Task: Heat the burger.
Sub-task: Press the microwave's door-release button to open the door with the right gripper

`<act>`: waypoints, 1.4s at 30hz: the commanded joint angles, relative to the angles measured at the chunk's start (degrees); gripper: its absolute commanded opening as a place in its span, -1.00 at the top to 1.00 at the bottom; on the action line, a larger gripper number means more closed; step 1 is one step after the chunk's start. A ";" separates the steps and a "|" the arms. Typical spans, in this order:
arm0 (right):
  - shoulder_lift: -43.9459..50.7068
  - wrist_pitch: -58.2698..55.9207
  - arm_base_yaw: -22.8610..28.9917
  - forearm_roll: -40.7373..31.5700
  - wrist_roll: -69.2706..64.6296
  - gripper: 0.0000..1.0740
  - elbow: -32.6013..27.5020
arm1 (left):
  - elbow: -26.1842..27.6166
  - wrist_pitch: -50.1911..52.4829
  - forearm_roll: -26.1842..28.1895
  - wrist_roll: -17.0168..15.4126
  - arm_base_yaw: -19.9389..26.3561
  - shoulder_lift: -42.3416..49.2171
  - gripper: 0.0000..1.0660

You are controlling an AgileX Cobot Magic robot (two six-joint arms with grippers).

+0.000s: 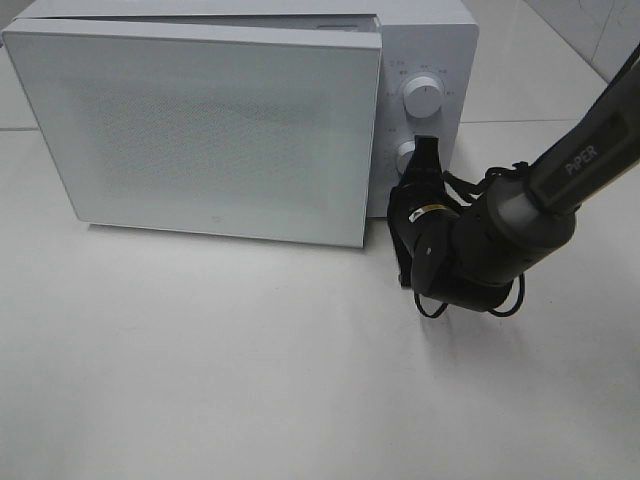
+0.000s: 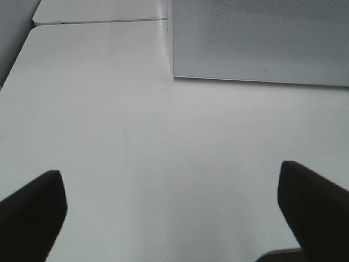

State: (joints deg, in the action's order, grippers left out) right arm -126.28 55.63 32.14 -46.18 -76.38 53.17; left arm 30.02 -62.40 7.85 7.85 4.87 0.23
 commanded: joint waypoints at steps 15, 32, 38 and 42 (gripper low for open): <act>1.09 6.99 -2.12 4.53 -0.74 1.00 4.70 | -0.17 0.74 0.40 -0.34 -0.23 0.29 -0.83; 9.68 -11.57 -1.95 1.72 8.31 1.00 -4.07 | -0.17 0.74 0.40 -0.34 -0.23 0.29 -0.83; 12.89 -18.28 -1.95 1.60 14.32 1.00 -6.53 | -0.17 0.74 0.40 -0.34 -0.23 0.29 -0.83; 16.39 -23.49 -1.95 1.72 22.69 1.00 -9.00 | -0.17 0.74 0.40 -0.34 -0.23 0.29 -0.83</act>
State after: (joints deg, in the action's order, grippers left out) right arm -112.36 35.29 30.42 -44.92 -59.53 45.26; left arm 30.02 -62.40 7.85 7.85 4.87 0.23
